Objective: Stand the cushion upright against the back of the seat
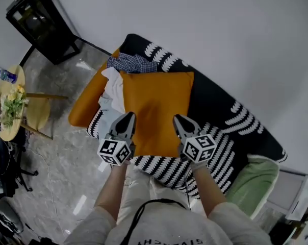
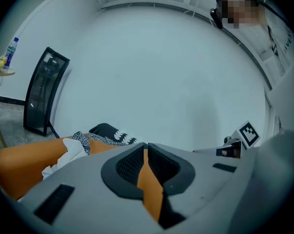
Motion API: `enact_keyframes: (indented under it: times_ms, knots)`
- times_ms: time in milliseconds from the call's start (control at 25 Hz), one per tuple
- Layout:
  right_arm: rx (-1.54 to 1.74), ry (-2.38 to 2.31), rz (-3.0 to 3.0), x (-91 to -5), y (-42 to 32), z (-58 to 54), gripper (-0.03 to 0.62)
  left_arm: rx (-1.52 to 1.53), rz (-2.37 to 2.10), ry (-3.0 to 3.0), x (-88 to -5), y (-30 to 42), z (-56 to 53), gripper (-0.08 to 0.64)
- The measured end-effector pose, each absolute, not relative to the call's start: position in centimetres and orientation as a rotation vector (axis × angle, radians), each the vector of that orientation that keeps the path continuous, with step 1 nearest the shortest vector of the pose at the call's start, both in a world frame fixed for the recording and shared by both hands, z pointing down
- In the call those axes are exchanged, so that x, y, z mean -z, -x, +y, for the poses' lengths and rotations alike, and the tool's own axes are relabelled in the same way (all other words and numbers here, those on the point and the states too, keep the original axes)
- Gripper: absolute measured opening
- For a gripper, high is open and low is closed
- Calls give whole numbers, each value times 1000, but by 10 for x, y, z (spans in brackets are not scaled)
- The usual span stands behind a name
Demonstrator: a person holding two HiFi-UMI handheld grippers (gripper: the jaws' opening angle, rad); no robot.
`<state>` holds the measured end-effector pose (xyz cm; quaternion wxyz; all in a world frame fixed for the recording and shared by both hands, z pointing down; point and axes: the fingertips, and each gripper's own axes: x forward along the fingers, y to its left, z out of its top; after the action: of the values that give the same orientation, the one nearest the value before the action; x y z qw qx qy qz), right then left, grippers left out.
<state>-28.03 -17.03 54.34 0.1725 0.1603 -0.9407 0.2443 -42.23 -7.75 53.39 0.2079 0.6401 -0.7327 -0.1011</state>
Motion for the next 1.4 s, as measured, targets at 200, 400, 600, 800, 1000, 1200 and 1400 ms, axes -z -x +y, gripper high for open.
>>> enact_keyframes:
  times_ms: [200, 400, 600, 800, 1000, 1200, 1400]
  knots:
    - [-694, -636, -2602, -574, 289, -238, 61, 237, -2042, -1694, -574, 481, -114, 178]
    - [-722, -801, -2507, -606, 294, -305, 123, 216, -2042, -1621, -609, 534, -151, 209]
    - [-858, -898, -2421, -635, 296, -351, 220, 300, -2012, -1526, -634, 570, -181, 219]
    - [-991, -942, -2348, -655, 299, -379, 260, 339, -1947, -1476, -655, 582, -200, 227]
    - [-1041, -976, -2291, -670, 301, -394, 264, 297, -1889, -1462, -675, 581, -210, 225]
    - [-1104, -962, -2301, -675, 304, -393, 262, 269, -1842, -1486, -679, 573, -216, 141]
    - [-1089, -866, -2323, -673, 304, -378, 137, 227, -1857, -1559, -669, 559, -211, 57]
